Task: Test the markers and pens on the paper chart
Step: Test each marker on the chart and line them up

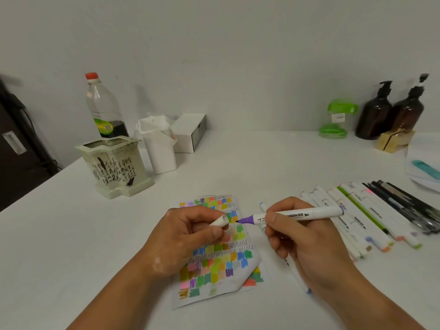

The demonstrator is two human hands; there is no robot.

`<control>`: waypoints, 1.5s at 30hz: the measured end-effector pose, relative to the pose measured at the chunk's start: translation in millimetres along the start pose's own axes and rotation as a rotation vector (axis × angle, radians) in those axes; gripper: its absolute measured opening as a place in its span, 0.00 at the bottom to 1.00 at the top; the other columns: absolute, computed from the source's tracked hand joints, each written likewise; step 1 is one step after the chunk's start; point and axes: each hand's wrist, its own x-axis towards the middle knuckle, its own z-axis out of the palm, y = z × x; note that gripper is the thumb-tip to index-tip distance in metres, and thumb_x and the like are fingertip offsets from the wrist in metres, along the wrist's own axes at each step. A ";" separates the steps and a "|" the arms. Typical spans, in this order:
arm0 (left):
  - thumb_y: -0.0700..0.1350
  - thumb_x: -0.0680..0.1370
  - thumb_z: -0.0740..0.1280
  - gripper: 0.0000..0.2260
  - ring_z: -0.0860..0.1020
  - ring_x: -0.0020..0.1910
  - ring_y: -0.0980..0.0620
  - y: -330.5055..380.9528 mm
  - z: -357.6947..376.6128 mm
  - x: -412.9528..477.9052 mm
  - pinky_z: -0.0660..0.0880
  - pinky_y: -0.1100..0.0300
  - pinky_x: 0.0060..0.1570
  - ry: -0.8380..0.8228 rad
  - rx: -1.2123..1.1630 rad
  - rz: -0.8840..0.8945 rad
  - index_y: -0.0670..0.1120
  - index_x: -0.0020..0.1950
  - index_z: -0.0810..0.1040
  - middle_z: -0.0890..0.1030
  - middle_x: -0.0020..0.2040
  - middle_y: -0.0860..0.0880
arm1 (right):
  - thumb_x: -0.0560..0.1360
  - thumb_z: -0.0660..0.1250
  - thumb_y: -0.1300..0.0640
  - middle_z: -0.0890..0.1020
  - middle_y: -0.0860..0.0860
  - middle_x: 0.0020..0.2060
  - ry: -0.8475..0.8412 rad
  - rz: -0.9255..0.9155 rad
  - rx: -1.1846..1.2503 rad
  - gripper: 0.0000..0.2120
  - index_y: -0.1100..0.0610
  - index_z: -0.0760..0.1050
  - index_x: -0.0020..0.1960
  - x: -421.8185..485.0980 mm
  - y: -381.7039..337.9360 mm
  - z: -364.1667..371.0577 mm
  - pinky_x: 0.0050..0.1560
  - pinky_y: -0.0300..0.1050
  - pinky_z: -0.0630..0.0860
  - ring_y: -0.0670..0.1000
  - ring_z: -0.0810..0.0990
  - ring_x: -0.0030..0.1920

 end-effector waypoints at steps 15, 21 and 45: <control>0.54 0.79 0.67 0.12 0.82 0.42 0.51 -4.3 1.2 -0.8 0.79 0.60 0.45 -0.126 0.217 0.074 0.57 0.60 0.83 0.84 0.42 0.48 | 0.73 0.75 0.60 0.82 0.54 0.29 -0.096 -0.003 -0.200 0.06 0.49 0.83 0.43 -6.7 0.9 8.6 0.30 0.37 0.74 0.47 0.78 0.27; 0.55 0.78 0.67 0.12 0.82 0.41 0.49 -7.6 0.7 0.1 0.78 0.58 0.44 -0.126 0.225 0.086 0.56 0.59 0.83 0.84 0.42 0.47 | 0.72 0.76 0.58 0.82 0.54 0.28 -0.081 -0.011 -0.223 0.05 0.49 0.83 0.41 -7.4 4.1 12.5 0.28 0.38 0.74 0.47 0.78 0.27; 0.45 0.73 0.76 0.05 0.78 0.41 0.59 -17.7 -9.7 4.6 0.73 0.72 0.37 0.448 0.703 0.264 0.54 0.41 0.82 0.81 0.36 0.60 | 0.72 0.66 0.40 0.82 0.42 0.40 -0.048 -0.069 -1.446 0.15 0.45 0.80 0.54 1.0 0.5 -10.4 0.39 0.37 0.75 0.42 0.79 0.41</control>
